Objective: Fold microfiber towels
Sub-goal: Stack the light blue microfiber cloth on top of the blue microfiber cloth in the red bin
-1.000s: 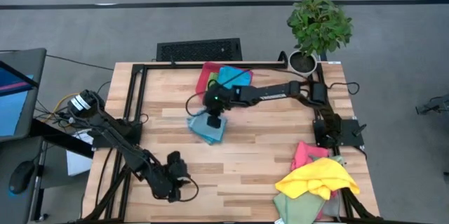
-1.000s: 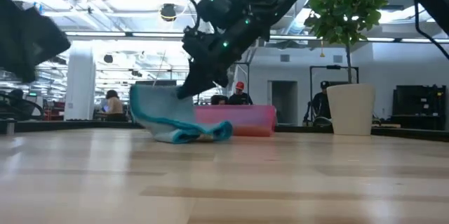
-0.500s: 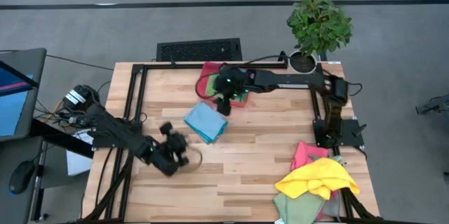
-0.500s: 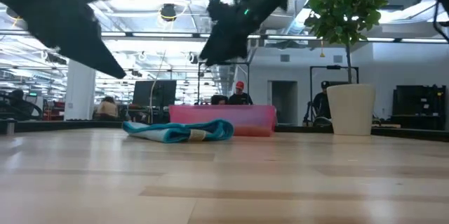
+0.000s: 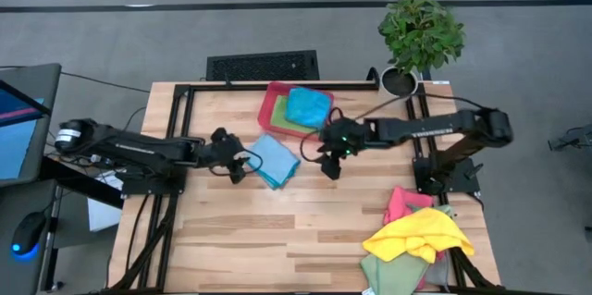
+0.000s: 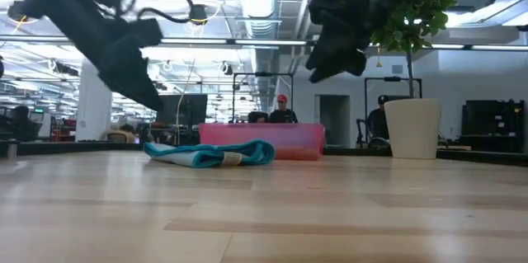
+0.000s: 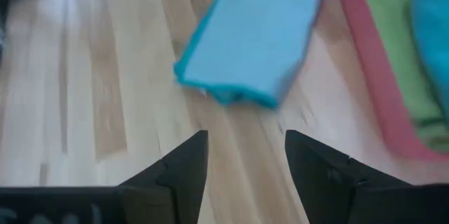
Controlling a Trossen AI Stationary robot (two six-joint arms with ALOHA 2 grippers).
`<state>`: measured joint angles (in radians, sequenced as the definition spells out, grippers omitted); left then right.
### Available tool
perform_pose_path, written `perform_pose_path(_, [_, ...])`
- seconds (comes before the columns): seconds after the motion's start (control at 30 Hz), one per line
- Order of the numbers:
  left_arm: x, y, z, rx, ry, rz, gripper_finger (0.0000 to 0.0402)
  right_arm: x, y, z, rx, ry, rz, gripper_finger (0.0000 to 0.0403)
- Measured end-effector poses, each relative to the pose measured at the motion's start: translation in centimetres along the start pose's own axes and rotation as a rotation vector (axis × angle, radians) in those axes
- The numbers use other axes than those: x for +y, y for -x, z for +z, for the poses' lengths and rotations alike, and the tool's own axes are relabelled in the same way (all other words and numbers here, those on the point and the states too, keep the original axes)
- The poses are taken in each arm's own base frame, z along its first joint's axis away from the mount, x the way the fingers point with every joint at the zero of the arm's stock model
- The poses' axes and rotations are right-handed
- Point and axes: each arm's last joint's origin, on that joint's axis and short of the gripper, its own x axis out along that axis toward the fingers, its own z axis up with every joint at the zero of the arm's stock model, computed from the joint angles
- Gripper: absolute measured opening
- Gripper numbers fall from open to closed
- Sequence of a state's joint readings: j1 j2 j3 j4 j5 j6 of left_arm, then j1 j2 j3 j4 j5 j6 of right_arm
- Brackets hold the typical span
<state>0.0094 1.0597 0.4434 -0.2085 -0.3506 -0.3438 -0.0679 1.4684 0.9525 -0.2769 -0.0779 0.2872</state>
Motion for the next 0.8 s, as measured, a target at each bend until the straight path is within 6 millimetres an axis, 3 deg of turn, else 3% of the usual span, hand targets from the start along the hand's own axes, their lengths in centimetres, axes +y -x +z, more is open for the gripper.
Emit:
perform_pose_path(0.23, [0.1,-3.1,-0.7,0.145,0.008,-0.016,0.0182,1.7,-0.6,-2.8,-0.015,0.008,0.026,0.0216])
perform_pose_path(0.47, [0.4,-2.8,-0.5,0.101,0.031,0.058,0.0183,2.9,-0.8,-3.6,0.0,0.044,0.041,0.0216])
perform_pose_path(0.8, [1.4,-5.3,-0.5,0.108,-0.055,0.115,0.0126,4.8,-0.7,-4.2,-0.026,0.078,0.055,0.0216])
